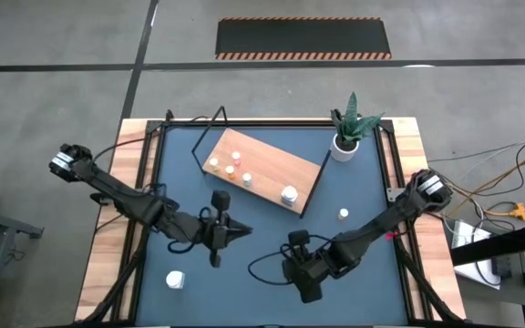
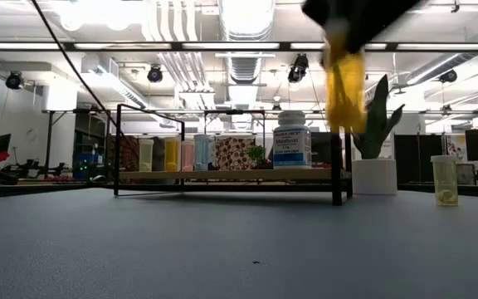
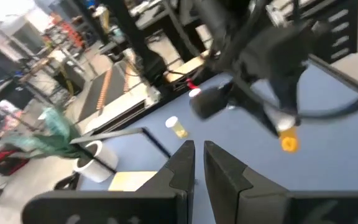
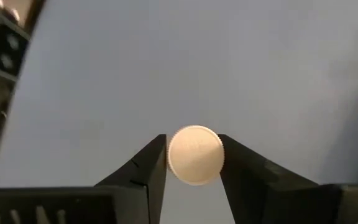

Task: Pick and place medicine bottles onto shelf by color
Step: Put the orange pill bottle on the shelf

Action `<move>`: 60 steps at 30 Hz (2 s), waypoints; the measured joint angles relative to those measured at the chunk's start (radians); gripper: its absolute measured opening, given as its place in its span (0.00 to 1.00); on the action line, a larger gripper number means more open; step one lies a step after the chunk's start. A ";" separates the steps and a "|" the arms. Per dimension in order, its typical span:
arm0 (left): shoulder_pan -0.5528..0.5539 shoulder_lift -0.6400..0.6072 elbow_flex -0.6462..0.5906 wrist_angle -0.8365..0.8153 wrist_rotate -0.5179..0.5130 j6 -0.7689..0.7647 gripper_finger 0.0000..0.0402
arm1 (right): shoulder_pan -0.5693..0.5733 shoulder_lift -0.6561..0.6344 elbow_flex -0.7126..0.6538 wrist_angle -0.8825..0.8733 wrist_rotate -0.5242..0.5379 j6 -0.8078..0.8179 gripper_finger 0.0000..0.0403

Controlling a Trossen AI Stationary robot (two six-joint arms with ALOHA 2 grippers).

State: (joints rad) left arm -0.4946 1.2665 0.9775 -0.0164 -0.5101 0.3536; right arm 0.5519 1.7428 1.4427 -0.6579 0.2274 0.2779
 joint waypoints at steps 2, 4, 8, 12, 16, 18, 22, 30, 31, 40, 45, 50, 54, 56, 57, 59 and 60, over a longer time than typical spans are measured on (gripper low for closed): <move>0.000 -0.024 -0.033 0.038 -0.010 0.017 0.04 | -0.015 0.000 0.061 -0.051 0.001 -0.006 0.29; 0.000 -0.055 -0.069 0.072 -0.021 0.048 0.04 | -0.035 0.000 0.120 -0.089 0.006 -0.026 0.27; 0.000 -0.122 -0.125 0.118 -0.023 0.055 0.04 | -0.091 -0.001 0.233 -0.150 0.008 -0.068 0.27; 0.000 -0.184 -0.177 0.138 -0.023 0.049 0.04 | -0.169 -0.002 0.318 -0.173 0.010 -0.093 0.29; 0.000 -0.241 -0.221 0.171 -0.023 0.046 0.04 | -0.261 -0.002 0.372 -0.195 0.009 -0.109 0.28; -0.004 -0.265 -0.246 0.200 -0.023 0.046 0.04 | -0.310 -0.002 0.391 -0.226 0.010 -0.118 0.28; -0.008 -0.312 -0.270 0.226 -0.022 0.047 0.04 | -0.414 -0.002 0.402 -0.254 0.009 -0.124 0.28; -0.007 -0.334 -0.271 0.217 -0.022 0.060 0.04 | -0.635 0.051 0.398 -0.201 0.001 -0.172 0.28; -0.009 -0.334 -0.272 0.214 -0.022 0.072 0.04 | -0.659 0.065 0.398 -0.191 -0.007 -0.173 0.28; -0.010 -0.364 -0.306 0.207 -0.022 0.142 0.04 | -0.800 0.184 0.398 -0.109 -0.176 -0.198 0.28; -0.010 -0.431 -0.347 0.217 -0.023 0.159 0.04 | -0.821 0.240 0.398 -0.095 -0.177 -0.221 0.28; -0.010 -0.472 -0.369 0.220 -0.023 0.158 0.04 | -0.821 0.282 0.397 -0.076 -0.179 -0.228 0.29; -0.010 -0.485 -0.389 0.243 -0.022 0.176 0.04 | -0.821 0.288 0.397 -0.061 -0.183 -0.230 0.28; -0.010 -0.492 -0.397 0.261 -0.023 0.183 0.04 | -0.821 0.288 0.397 -0.049 -0.182 -0.230 0.28; -0.010 -0.495 -0.400 0.265 -0.022 0.184 0.04 | -0.821 0.288 0.397 -0.045 -0.182 -0.229 0.28; -0.010 -0.500 -0.401 0.270 -0.022 0.184 0.04 | -0.821 0.288 0.397 -0.039 -0.182 -0.229 0.28; -0.010 -0.502 -0.402 0.270 -0.022 0.184 0.04 | -0.821 0.288 0.397 -0.038 -0.181 -0.230 0.29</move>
State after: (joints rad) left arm -0.5041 0.7642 0.5758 0.2535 -0.5323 0.5381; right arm -0.2691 2.0312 1.8400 -0.6960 0.0462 0.0483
